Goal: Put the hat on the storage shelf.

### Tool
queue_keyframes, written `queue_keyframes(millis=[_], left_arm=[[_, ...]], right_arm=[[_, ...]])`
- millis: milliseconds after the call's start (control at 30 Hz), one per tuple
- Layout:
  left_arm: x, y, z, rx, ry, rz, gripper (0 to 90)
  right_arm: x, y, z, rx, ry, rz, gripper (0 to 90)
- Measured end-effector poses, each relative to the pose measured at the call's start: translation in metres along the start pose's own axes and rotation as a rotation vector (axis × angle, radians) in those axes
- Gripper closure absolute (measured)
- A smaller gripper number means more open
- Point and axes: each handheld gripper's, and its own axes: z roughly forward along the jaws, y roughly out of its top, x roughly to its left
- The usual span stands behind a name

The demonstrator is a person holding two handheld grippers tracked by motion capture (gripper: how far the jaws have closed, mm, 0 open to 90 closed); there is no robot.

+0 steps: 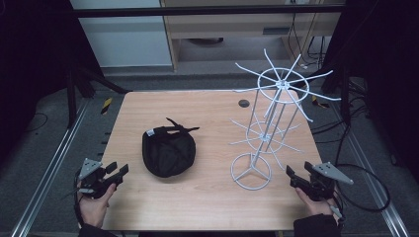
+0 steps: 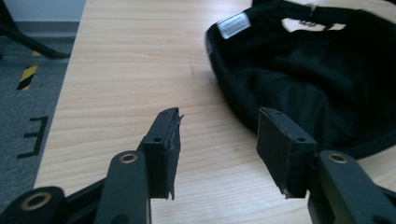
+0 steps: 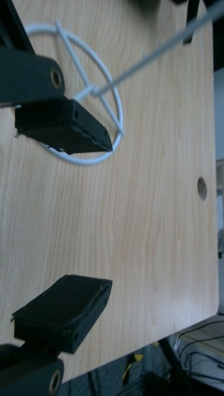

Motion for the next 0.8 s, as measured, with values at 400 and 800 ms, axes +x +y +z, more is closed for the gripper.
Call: queue_keyframes(millis=[400,800], left_arm=[[-0.039,0.010,-0.002,-0.007,-0.111,0.064,50.0],[-0.082,0.022,0.021,0.037,-0.192,0.152,47.1]], right_arm=[[0.032,-0.015,-0.016,0.058,0.097,-0.053,42.9],[0.051,-0.014,-0.006,0.092,0.166,-0.102,49.5]])
